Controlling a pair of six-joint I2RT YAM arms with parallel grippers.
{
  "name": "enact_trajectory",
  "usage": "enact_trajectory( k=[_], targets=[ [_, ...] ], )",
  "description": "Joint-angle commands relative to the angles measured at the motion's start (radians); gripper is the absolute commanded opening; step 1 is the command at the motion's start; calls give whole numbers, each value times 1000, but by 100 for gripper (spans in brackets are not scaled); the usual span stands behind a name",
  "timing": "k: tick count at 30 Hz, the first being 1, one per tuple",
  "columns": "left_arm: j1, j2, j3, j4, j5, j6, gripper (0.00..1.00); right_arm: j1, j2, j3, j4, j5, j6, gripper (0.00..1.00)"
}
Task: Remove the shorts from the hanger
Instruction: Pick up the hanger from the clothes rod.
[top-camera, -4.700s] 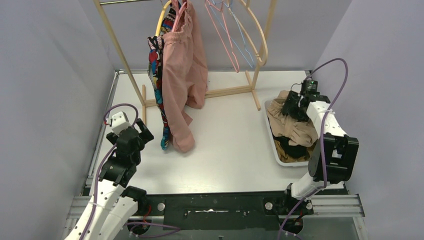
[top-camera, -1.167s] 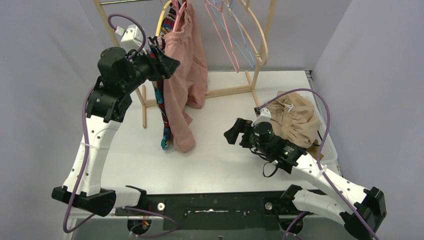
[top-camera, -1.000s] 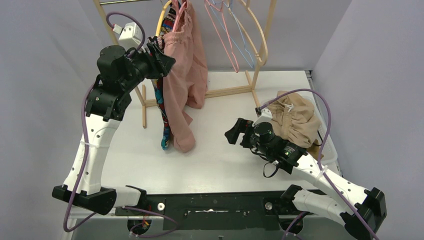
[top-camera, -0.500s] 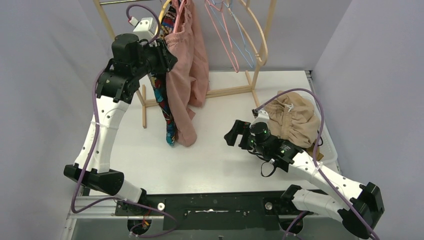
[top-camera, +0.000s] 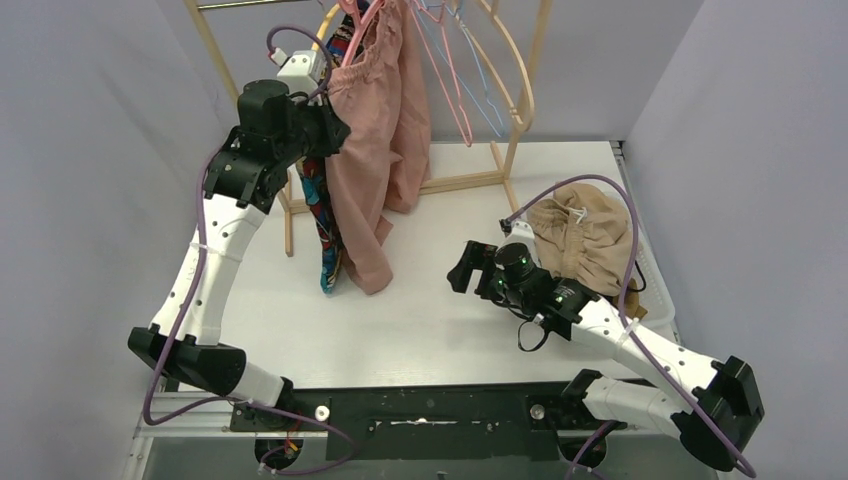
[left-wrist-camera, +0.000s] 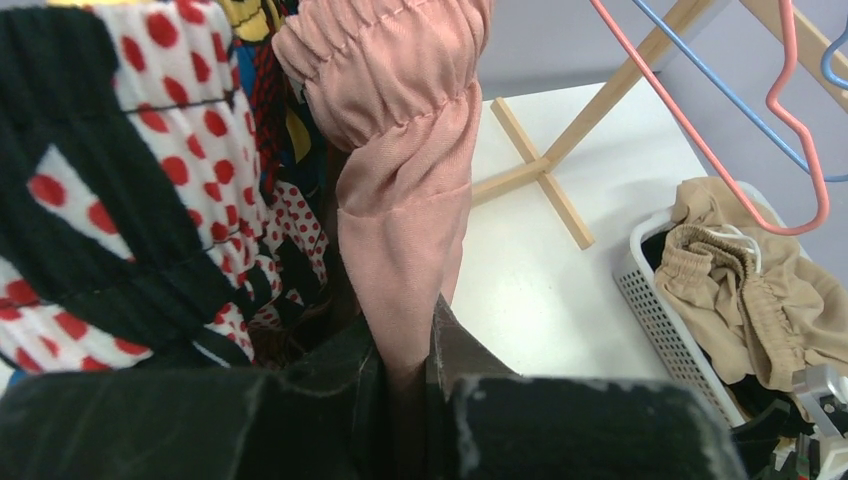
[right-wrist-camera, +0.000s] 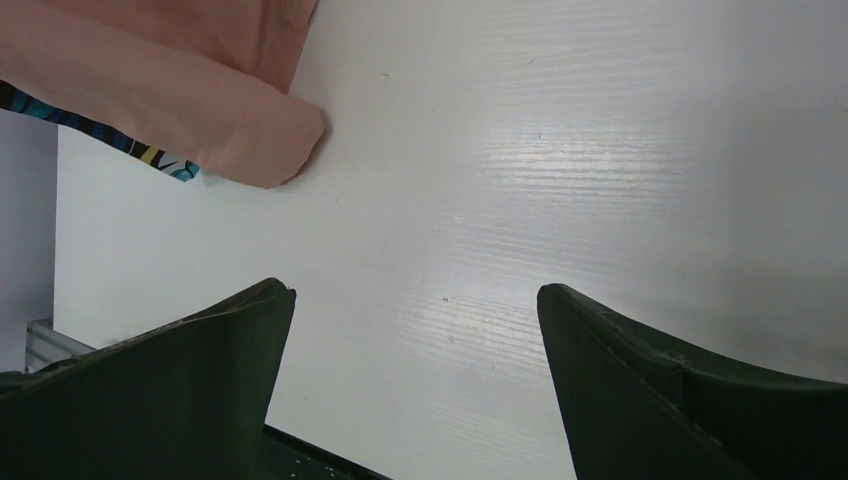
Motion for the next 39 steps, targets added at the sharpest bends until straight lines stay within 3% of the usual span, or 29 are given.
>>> enact_trajectory(
  k=[1,7,18,31,39],
  targets=[
    [-4,-76,-86,127,-25,3,0,8,13,57,14,17,12,98],
    [-22,-163,-195,285,-71,32,0,13,32,67,8,18,16,98],
    [-68,-161,-179,369,-115,100,0,19,70,84,3,10,24,99],
    [-122,-251,-290,601,-232,175,0,26,98,100,-5,9,36,100],
    [-124,-253,-301,664,-226,179,0,32,128,122,-17,7,37,100]
  ],
)
